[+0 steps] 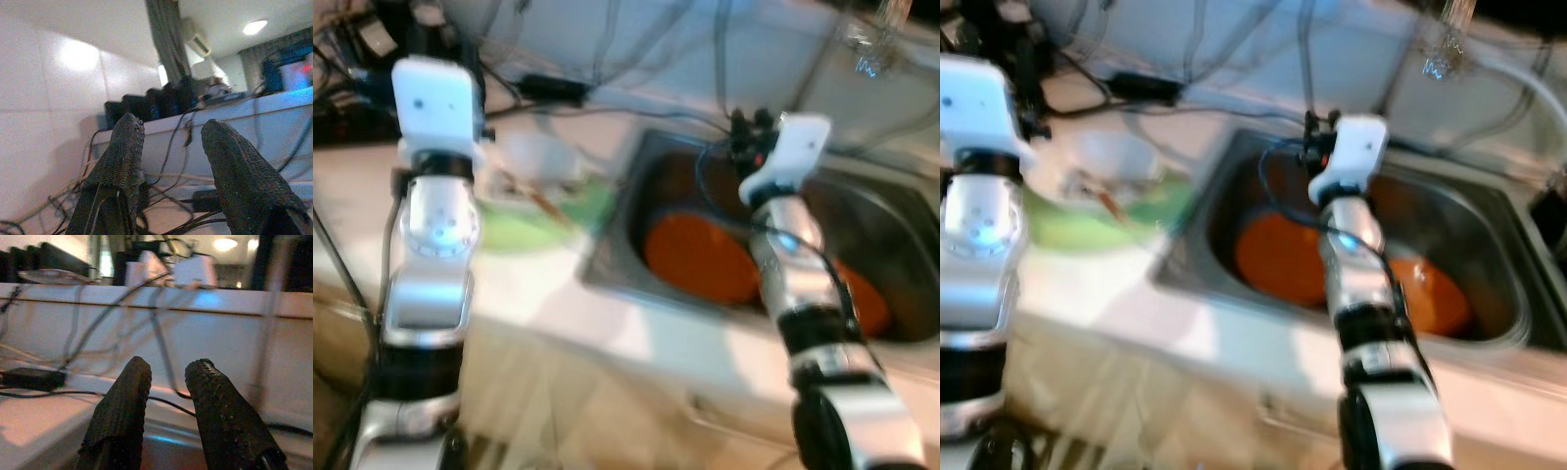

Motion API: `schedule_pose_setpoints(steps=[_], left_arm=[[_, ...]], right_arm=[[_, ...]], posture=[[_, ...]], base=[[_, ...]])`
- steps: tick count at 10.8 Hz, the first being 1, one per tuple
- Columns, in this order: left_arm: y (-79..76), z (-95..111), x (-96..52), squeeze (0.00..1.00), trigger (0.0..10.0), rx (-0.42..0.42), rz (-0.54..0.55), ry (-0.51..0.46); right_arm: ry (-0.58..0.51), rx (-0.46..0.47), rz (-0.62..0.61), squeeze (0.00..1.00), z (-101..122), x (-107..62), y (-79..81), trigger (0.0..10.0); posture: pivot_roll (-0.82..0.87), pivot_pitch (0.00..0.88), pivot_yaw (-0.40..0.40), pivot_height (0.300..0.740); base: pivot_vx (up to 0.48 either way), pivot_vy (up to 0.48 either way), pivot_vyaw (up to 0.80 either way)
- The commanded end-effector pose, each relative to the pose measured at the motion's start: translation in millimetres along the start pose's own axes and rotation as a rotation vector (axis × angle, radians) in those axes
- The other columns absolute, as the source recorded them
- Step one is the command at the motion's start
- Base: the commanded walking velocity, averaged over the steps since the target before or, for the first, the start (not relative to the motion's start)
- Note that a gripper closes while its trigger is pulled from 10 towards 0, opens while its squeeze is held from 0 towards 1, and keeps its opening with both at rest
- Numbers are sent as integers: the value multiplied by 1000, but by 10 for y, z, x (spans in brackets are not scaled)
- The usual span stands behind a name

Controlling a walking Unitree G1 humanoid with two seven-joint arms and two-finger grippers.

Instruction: Kitchen organization

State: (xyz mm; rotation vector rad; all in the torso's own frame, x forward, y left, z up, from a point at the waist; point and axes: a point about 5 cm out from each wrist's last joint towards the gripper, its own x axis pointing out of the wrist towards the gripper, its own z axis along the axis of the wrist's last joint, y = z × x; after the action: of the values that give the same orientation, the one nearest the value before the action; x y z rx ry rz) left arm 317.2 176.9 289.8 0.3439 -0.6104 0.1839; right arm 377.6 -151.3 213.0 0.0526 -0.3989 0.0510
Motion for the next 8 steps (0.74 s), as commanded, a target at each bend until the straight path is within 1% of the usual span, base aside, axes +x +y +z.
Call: schedule_pose_setpoints(steps=[1,4,5,6,7,8], left_arm=[[24,59,33,0,10000,-4,-3,-30],[-2,97,44,0,10000,9,-43,-42],[-14,119,-12,0,10000,38,-88,-58],[-10,118,-92,0,10000,57,-124,-67],[-3,73,-188,0,10000,83,-159,-55],[6,0,-276,0,10000,99,-180,-20]], right_arm=[[-18,4,-3,0,58,29,-15,10000],[-16,-15,9,0,58,25,-5,10000],[-16,-20,12,0,56,19,-4,10000],[-14,-21,12,0,49,13,-4,10000],[-11,-19,11,0,40,6,-6,10000],[-1,-17,8,0,20,1,-5,10000]], posture=[[282,36,-82,740],[280,37,-82,740],[279,38,-79,740],[280,40,-78,740],[283,44,-79,740],[287,46,-80,740]], base=[[0,0,0],[0,0,0],[0,0,0],[0,0,431],[0,0,438],[0,0,0]])
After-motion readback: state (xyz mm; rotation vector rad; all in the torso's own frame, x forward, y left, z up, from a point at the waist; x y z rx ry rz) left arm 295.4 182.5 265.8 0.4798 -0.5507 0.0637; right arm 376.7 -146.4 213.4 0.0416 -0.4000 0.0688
